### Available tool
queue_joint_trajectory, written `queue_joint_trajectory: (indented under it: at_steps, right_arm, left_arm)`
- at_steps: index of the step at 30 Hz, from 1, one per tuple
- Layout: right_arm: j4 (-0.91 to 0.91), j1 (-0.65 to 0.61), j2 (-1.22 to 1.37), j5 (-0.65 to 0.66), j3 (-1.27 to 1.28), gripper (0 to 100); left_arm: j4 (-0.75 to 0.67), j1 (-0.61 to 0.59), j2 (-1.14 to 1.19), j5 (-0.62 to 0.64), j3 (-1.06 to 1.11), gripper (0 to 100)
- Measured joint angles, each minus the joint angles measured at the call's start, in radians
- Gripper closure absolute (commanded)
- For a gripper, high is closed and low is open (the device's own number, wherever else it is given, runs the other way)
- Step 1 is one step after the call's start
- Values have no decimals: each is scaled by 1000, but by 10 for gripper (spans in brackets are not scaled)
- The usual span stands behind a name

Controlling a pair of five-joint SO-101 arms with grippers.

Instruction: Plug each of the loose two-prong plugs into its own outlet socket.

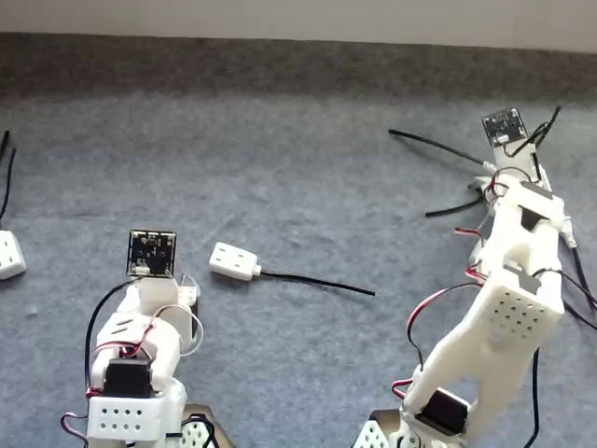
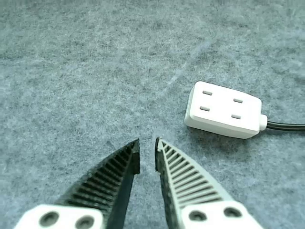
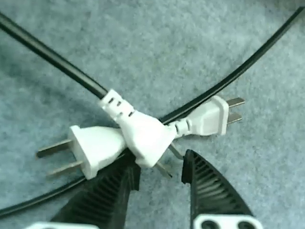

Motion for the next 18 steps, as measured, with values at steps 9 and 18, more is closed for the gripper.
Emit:
queue_joint_trajectory:
  at_steps: [9, 18]
  right_arm:
    - [-2, 34, -120, -109, -29, 861]
    - [-3, 44, -273, -477, -58, 834]
  left_arm:
    - [-5, 0, 0, 0, 0, 923]
    - [-5, 0, 0, 0, 0, 923]
